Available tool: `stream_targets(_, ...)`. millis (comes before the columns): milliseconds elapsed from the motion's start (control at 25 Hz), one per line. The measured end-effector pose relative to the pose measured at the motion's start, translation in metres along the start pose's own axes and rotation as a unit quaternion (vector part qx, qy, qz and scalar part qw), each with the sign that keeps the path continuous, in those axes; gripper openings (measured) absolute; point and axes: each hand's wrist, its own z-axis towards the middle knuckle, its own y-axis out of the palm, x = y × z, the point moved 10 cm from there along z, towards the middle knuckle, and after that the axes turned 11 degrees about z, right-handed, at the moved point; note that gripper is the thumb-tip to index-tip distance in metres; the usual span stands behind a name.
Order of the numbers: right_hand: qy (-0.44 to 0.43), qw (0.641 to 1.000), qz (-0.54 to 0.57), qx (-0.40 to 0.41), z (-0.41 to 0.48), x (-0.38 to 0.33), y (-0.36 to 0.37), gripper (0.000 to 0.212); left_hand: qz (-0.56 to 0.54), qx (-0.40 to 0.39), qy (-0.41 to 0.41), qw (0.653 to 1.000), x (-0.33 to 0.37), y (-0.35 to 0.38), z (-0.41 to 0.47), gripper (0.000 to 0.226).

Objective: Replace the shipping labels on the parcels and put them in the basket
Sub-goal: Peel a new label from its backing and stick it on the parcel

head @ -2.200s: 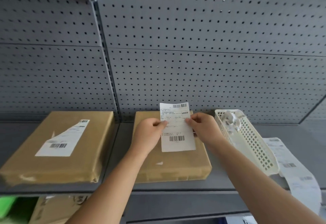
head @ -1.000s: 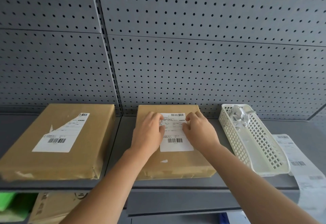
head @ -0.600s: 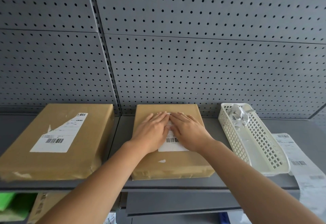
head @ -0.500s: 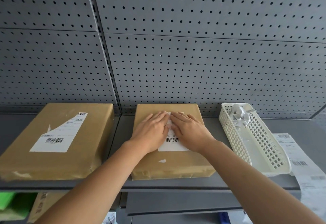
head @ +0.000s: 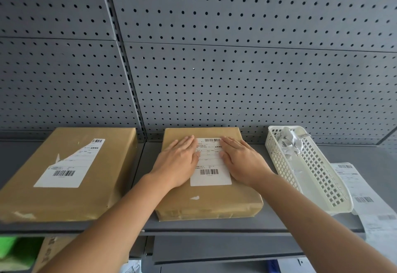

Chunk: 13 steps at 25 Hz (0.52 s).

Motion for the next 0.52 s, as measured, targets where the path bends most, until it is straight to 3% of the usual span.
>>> stream_targets(280,-0.072,0.997,0.024,-0.033,-0.015,-0.033,0.014,0.052,-0.014,0.009,0.05,0.999,0.029,-0.002,-0.018,0.058)
stream_targets(520,-0.076,0.996,-0.022,-0.035,-0.018,-0.034,0.024,0.07,0.002,0.004,0.042,0.999,0.029,0.002,-0.024,0.058)
